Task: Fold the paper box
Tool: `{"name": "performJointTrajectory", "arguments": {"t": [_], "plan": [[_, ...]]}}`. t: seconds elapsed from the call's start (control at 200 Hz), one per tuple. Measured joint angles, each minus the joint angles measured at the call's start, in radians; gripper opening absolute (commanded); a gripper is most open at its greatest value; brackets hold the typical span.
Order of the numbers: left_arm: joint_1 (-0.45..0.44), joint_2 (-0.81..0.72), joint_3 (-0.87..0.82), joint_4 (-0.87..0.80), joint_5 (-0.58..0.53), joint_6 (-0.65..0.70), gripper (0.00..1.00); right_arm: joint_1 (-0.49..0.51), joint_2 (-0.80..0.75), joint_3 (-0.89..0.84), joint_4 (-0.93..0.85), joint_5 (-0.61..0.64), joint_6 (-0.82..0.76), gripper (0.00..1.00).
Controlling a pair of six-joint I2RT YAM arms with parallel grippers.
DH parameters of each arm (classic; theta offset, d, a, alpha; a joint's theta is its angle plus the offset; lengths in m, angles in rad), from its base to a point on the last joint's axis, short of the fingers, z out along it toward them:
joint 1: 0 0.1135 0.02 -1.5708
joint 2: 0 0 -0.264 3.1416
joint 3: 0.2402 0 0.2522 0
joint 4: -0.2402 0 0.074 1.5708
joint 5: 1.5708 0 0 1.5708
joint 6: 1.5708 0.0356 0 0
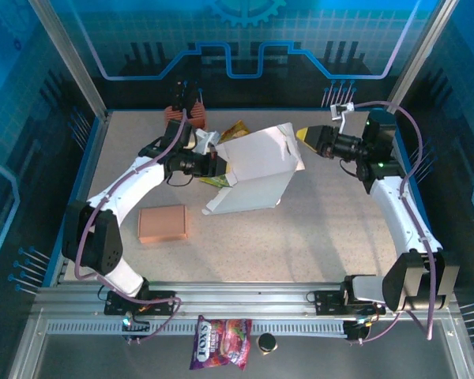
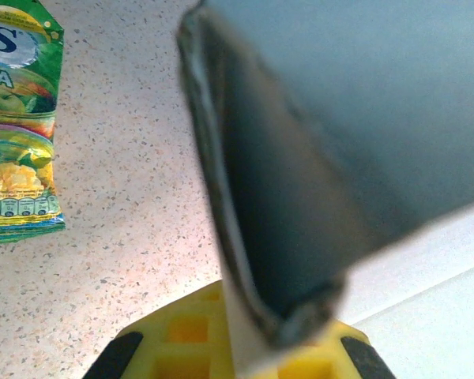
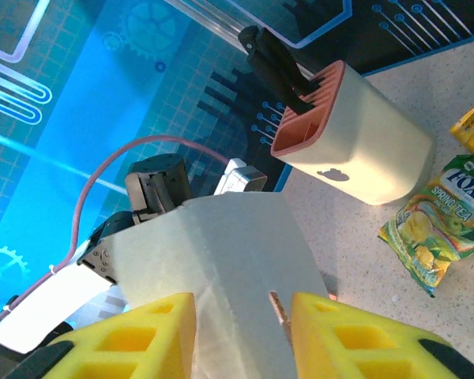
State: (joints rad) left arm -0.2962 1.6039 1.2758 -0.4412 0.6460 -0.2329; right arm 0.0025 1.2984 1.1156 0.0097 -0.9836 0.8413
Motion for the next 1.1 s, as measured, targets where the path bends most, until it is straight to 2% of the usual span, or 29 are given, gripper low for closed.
{"name": "performJointTrajectory", "arguments": {"t": [0.485,0.83,1.101], "plan": [[0.0,0.028,0.014,-0.008,0.002,-0.001,0.0,0.028,-0.004,-0.012,-0.105,0.019,-0.113,0.36],[0.0,0.034,0.019,-0.026,0.002,0.0,0.0,0.061,-0.004,0.045,-0.282,0.126,-0.269,0.46],[0.0,0.034,0.019,-0.026,0.002,0.0,0.0,0.095,-0.004,0.086,-0.365,0.173,-0.348,0.46]]}}
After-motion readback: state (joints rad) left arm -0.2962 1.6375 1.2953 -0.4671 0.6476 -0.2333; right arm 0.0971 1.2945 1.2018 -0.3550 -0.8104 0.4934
